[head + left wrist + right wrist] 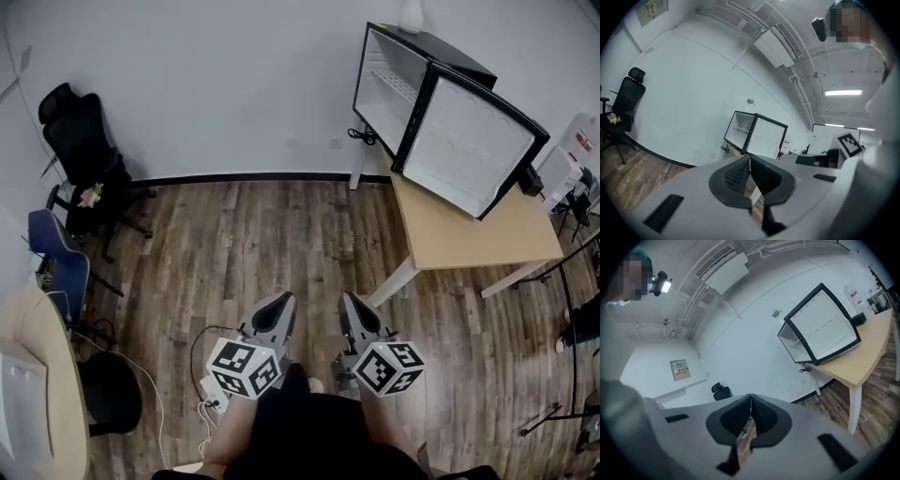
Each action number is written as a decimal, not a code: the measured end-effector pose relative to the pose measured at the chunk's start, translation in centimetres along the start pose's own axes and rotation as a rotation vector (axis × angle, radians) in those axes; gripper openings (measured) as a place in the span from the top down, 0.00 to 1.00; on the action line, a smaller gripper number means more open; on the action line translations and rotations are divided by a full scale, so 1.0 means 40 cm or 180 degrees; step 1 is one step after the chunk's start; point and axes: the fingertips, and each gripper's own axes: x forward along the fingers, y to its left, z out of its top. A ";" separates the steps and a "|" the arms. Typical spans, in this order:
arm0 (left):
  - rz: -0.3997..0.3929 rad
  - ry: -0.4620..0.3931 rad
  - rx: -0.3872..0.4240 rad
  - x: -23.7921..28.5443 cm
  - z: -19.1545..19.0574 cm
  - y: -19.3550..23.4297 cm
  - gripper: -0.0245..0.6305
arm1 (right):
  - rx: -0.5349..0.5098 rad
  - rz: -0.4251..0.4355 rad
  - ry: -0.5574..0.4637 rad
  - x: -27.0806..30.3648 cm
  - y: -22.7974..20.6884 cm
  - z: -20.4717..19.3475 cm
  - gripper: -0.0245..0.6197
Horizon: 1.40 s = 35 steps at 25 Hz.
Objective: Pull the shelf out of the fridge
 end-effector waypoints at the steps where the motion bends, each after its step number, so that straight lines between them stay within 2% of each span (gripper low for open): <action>1: 0.0024 -0.0010 0.0016 -0.006 0.005 -0.001 0.95 | -0.0034 0.0022 -0.0007 -0.001 0.007 0.006 0.98; 5: 0.0103 -0.0045 -0.0029 -0.025 0.006 -0.005 0.95 | -0.0138 0.0028 -0.0004 -0.010 0.017 0.007 0.97; 10: 0.0174 0.0013 -0.0137 -0.032 -0.029 0.001 0.95 | -0.0014 0.0017 0.0069 -0.010 0.011 -0.031 0.98; 19: 0.0148 0.0020 -0.0148 0.067 0.001 0.031 0.95 | -0.0033 0.0006 0.0084 0.056 -0.057 0.025 0.98; 35: 0.0351 0.0104 -0.0163 0.320 0.121 0.270 0.95 | -0.0213 -0.0166 0.0148 0.344 -0.180 0.157 0.98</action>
